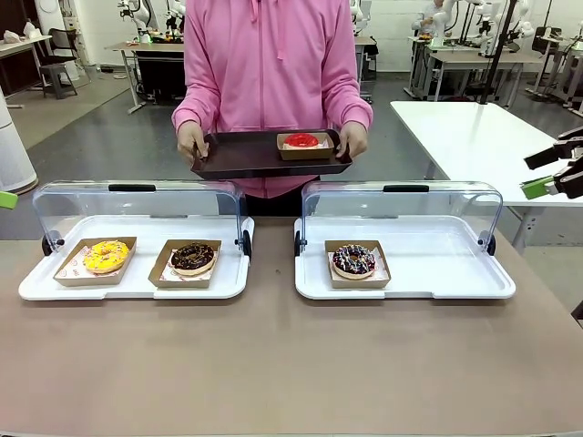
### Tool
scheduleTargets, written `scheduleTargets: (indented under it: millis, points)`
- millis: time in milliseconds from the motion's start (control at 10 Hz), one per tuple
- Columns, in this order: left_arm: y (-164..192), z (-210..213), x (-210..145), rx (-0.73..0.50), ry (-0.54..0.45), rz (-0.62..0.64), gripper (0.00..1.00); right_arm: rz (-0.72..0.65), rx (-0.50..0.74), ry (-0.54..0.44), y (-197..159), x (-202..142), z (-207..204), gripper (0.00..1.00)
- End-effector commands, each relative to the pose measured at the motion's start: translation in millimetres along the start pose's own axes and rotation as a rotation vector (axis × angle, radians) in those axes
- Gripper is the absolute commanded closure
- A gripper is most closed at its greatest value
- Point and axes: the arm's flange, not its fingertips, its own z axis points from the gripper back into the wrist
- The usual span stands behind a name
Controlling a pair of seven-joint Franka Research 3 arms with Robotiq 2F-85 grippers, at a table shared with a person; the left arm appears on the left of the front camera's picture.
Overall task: Provide the desired donut to the person.
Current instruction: Pick up and lift the Paper togo box containing the Donut pointed at by the person.
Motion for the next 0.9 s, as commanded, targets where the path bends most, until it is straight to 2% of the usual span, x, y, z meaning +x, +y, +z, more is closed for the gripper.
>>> scheduleTargets:
  millis: [0, 800]
  points:
    - [3.6, -0.1, -2.8, -0.011, -0.013, -0.017, 0.0, 0.003, 0.014, -0.01, -0.3, -3.2, 0.9, 0.0]
    - [3.6, -0.1, -2.8, -0.011, -0.013, -0.017, 0.0, 0.003, 0.014, -0.01, -0.3, -3.2, 0.9, 0.0]
